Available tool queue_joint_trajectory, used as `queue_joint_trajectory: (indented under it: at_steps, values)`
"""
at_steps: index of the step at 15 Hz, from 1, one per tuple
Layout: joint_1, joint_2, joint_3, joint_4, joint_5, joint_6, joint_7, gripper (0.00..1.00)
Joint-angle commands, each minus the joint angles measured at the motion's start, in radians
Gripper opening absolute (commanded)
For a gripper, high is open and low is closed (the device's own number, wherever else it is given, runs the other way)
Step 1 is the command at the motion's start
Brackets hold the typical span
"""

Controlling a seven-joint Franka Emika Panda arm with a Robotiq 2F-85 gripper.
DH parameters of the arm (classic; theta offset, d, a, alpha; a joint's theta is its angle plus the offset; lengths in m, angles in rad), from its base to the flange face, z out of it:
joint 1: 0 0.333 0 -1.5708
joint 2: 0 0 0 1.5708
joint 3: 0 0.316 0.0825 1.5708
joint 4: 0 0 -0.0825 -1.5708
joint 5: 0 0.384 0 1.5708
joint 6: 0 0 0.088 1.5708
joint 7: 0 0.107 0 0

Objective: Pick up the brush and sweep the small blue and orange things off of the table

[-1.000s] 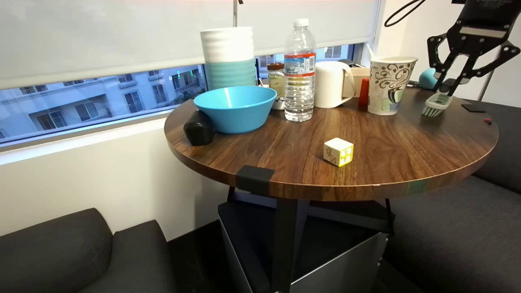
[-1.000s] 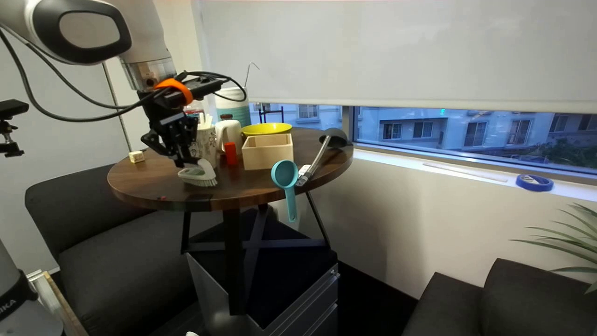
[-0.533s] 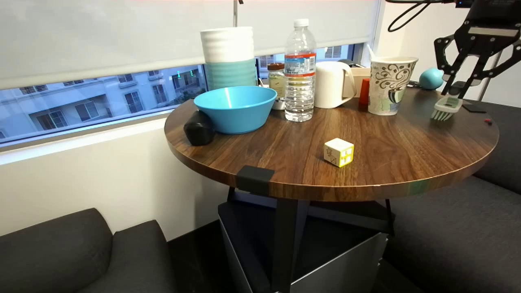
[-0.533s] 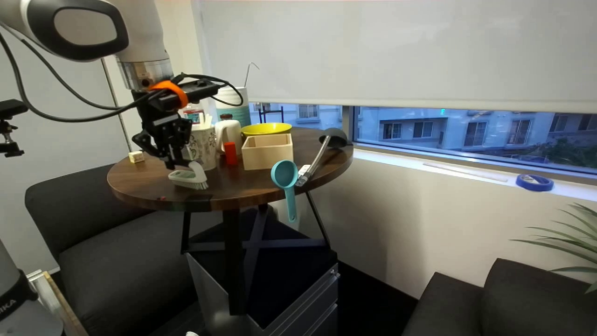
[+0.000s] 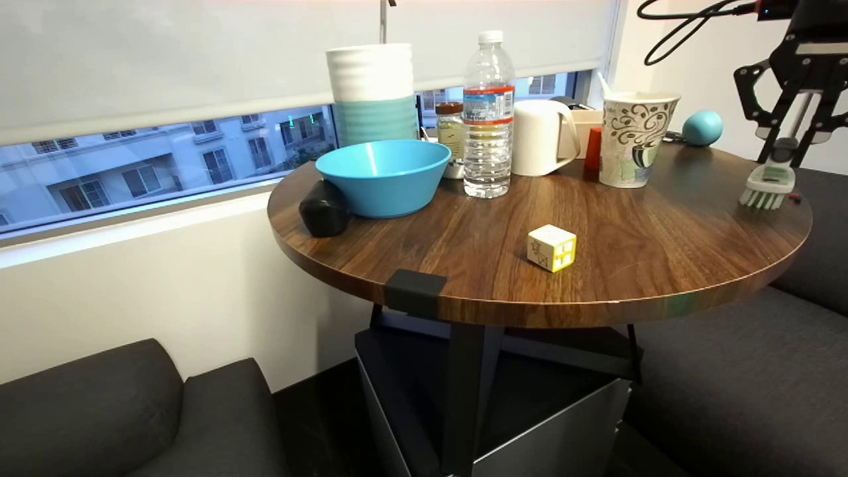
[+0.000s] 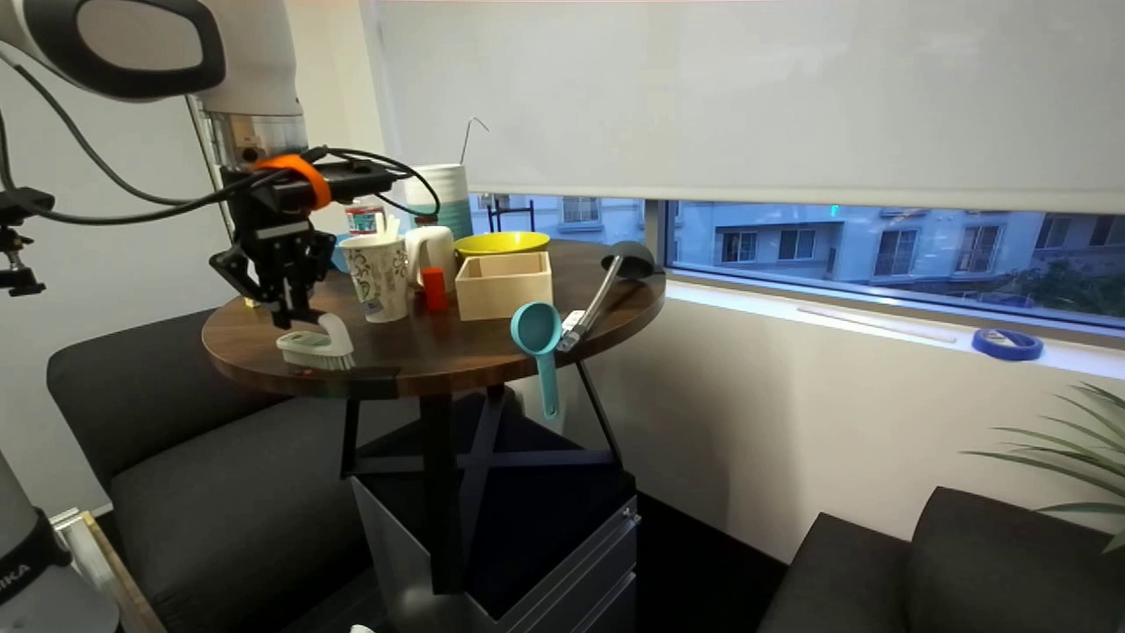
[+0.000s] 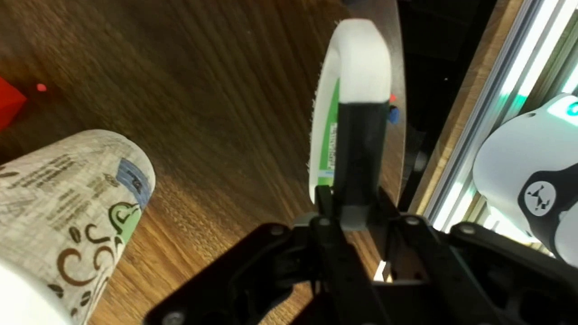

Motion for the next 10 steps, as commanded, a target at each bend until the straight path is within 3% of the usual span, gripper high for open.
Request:
queue_joint_trajectory:
  at_steps: [1, 10]
  values:
    - [0.003, -0.028, -0.007, -0.031, 0.01, -0.078, -0.02, 0.06]
    - [0.006, -0.066, -0.01, -0.025, 0.014, -0.248, -0.024, 0.06]
